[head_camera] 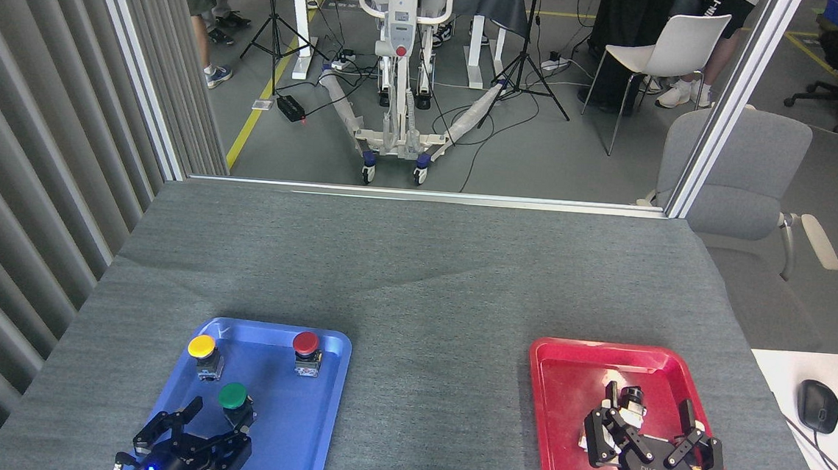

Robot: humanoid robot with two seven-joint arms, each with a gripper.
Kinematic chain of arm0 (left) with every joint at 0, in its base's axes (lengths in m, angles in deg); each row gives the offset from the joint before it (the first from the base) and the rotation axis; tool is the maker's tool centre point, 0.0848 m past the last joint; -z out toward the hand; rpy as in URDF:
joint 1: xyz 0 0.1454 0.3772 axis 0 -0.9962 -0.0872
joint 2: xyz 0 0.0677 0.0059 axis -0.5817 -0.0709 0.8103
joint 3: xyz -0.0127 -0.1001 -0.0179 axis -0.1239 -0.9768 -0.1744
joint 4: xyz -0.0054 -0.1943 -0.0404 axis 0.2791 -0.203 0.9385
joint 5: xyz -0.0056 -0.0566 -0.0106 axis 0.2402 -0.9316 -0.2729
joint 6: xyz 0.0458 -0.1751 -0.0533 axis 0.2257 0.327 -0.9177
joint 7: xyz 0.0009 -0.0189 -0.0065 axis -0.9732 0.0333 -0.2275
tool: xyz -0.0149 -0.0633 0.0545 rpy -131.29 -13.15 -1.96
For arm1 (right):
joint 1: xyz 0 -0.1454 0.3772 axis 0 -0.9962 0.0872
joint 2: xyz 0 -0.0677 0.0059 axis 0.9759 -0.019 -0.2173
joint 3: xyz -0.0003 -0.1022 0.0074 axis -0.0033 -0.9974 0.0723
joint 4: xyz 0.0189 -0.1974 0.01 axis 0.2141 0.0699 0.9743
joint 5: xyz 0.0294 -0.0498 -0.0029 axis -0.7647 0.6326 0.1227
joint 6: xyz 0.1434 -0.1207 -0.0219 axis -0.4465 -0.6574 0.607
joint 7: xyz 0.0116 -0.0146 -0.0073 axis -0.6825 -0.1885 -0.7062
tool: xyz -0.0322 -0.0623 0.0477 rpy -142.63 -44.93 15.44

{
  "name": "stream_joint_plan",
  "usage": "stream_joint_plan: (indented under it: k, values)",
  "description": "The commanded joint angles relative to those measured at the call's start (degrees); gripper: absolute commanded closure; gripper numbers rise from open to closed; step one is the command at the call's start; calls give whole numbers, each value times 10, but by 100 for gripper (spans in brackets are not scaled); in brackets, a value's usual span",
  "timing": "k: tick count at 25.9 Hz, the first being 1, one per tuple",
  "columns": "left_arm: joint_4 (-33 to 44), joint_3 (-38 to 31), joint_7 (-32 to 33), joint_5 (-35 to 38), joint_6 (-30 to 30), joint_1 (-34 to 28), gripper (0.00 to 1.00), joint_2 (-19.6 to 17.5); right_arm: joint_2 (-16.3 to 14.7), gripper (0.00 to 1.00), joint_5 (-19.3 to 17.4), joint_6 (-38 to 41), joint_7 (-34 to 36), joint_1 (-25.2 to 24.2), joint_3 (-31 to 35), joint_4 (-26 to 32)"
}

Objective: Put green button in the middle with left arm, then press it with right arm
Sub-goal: 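Close the left hand around the green button and lift it, then carry the green button toward the table middle and set it down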

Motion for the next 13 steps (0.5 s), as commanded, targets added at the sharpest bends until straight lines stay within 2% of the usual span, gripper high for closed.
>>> stream_joint_plan:
  k: [1,7,11,13]
  values:
    - [-8,1,-2,3,2,7,26,0,1,0,0,0,1,0,0,0]
    - [-8,15,-1,3,1,11,68,2,1,0,0,-1,1,1,0,0]
    - [1,19,-9,3,-37,8,98,-5,1,0,0,-1,1,1,0,0]
    - [12,18,-14,4,-80,11,100,-15,1,0,0,-1,1,1,0,0]
